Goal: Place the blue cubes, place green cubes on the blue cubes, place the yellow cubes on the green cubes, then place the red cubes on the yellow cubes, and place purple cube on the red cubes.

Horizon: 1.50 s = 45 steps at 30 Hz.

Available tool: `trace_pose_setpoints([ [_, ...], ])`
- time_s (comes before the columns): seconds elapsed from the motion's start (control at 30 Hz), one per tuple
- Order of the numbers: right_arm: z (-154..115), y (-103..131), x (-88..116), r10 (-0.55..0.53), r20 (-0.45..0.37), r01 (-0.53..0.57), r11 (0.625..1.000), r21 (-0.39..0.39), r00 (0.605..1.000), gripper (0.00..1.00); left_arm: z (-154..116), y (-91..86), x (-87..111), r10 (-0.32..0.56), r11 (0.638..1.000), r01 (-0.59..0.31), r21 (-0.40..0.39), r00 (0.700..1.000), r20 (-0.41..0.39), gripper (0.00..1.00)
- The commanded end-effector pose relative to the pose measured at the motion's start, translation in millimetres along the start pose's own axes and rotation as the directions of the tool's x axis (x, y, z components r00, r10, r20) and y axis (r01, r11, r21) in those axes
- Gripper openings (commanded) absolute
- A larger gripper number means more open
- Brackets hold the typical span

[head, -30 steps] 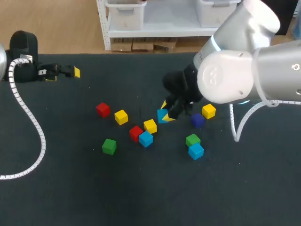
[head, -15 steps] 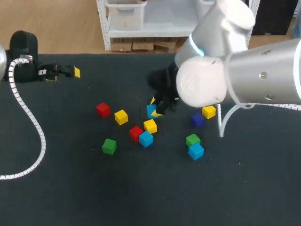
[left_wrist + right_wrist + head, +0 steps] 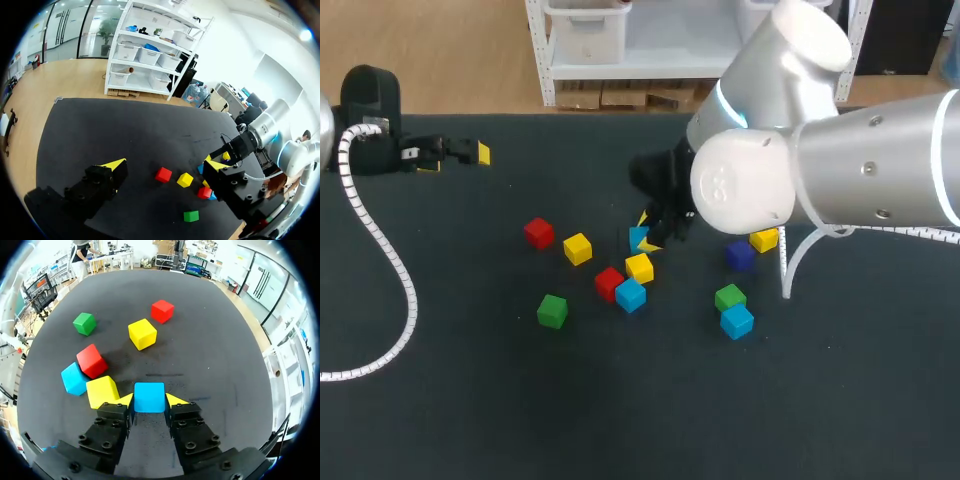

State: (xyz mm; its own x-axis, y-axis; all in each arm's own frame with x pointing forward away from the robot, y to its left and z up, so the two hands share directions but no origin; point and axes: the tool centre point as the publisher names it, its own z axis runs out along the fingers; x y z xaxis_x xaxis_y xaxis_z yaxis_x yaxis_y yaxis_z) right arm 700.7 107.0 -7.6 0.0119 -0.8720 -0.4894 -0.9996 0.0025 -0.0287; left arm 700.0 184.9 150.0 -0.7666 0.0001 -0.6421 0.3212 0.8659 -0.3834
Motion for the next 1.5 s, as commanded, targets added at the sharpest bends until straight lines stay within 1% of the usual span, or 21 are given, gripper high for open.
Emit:
trace_pose_setpoints([
  [0.03,1,-1,2,0.007,0.0,-0.007,1.0,0.0,1.0,0.0,0,0.0,0.0,0.0,1.0,0.0,0.0,1.0,0.0,1.0],
  [0.23,1,-2,5,0.017,0.002,-0.017,1.0,0.001,1.0,0.0,0,0.0,0.0,0.0,1.0,0.0,0.0,1.0,0.0,1.0],
  [0.6,2,-4,5,0.013,0.01,-0.013,1.0,-0.012,1.0,0.0,0,0.0,0.0,0.0,1.0,0.0,0.0,1.0,0.0,1.0],
  [0.63,2,-4,5,0.011,0.01,-0.011,1.0,-0.015,1.0,0.22,0,0.0,0.0,0.0,1.0,0.0,0.0,1.0,0.0,1.0],
  [0.67,2,-4,5,0.009,0.01,-0.009,1.0,-0.018,1.0,0.46,0,0.0,0.0,0.0,1.0,0.0,0.0,1.0,0.0,1.0],
  [0.7,2,-5,6,0.009,0.01,-0.009,1.0,-0.022,1.0,0.91,0,0.0,0.0,0.0,1.0,0.0,0.0,1.0,0.0,1.0],
  [0.73,3,-5,6,0.009,0.01,-0.009,1.0,-0.025,1.0,1.0,0,0.0,0.0,0.0,1.0,0.0,0.0,1.0,0.0,1.0],
  [0.97,0,-6,8,0.016,0.013,-0.016,0.999,-0.032,1.0,1.0,0,0.0,0.0,0.0,1.0,0.0,0.0,1.0,0.0,1.0],
  [1.1,-9,-6,9,0.02,0.007,-0.019,0.999,-0.03,1.0,1.0,0,0.0,0.0,0.0,1.0,0.0,0.0,1.0,0.0,1.0],
  [1.23,-34,-5,12,0.007,0.005,-0.007,0.999,-0.037,1.0,1.0,0,0.0,0.0,0.0,1.0,0.0,0.0,1.0,0.0,1.0],
  [1.33,-55,0,16,-0.03,0.004,0.03,0.997,-0.067,1.0,1.0,0,0.0,0.0,0.0,1.0,0.0,0.0,1.0,0.0,1.0],
  [1.5,-91,18,25,-0.122,0.011,0.123,0.985,-0.122,0.992,1.0,0,0.0,0.0,0.0,1.0,0.0,0.0,1.0,0.0,1.0],
])
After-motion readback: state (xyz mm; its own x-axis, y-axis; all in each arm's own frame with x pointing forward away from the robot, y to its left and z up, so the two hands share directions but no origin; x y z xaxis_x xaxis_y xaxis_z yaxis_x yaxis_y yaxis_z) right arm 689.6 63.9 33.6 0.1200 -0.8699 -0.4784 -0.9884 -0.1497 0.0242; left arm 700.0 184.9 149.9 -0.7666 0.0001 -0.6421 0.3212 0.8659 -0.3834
